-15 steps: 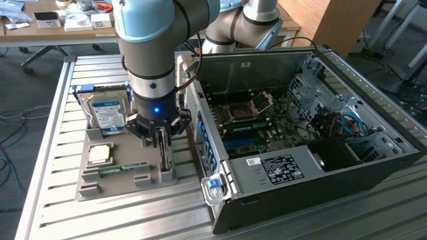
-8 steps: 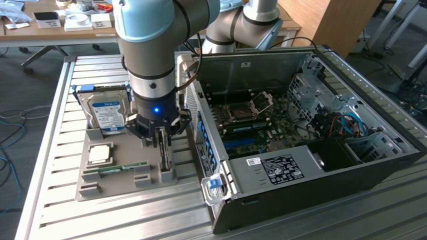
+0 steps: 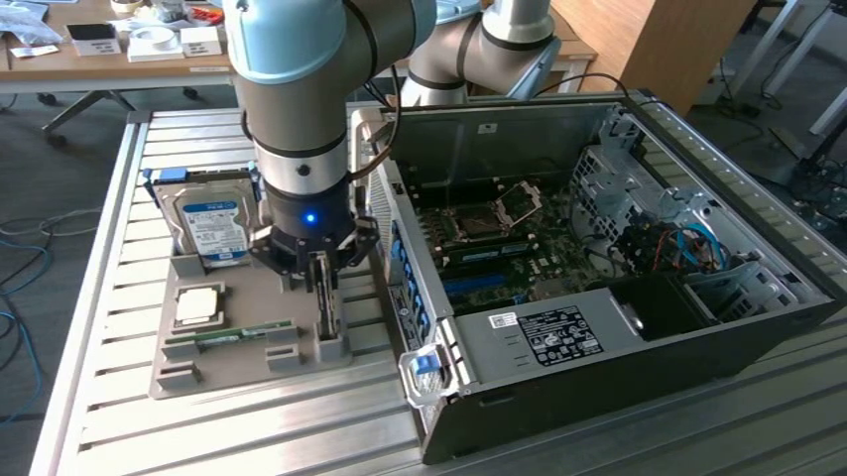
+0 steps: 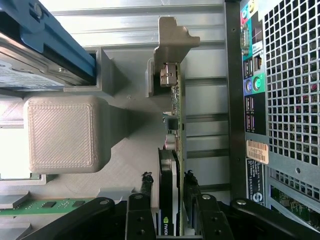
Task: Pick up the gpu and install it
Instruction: 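Pick up the gpu and move the gpu toward the slot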
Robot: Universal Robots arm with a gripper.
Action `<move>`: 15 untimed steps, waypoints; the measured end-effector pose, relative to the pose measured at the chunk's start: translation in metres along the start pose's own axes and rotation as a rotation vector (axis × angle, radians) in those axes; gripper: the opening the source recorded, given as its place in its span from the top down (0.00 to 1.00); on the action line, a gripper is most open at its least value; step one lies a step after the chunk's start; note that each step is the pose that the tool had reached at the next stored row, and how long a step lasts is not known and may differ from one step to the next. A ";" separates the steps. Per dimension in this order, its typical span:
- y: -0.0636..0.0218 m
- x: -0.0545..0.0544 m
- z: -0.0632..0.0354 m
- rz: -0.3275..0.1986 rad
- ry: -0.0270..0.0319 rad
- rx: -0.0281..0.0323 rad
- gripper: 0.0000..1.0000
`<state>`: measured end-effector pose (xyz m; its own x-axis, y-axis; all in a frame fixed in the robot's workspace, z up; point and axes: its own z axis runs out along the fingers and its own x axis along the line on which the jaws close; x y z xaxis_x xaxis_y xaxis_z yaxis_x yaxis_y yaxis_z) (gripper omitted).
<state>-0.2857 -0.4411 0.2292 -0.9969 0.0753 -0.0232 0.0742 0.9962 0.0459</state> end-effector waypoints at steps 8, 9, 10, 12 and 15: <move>0.0000 0.000 0.0000 0.000 0.0000 0.0001 0.73; 0.0000 0.000 0.0000 0.000 0.0000 0.0000 0.73; 0.0000 0.000 0.0000 0.000 0.0000 0.0000 0.73; 0.0000 0.000 0.0000 0.000 0.0000 0.0000 0.73; 0.0000 0.000 0.0000 0.000 0.0000 0.0000 0.73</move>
<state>-0.2857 -0.4411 0.2292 -0.9969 0.0753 -0.0232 0.0742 0.9962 0.0459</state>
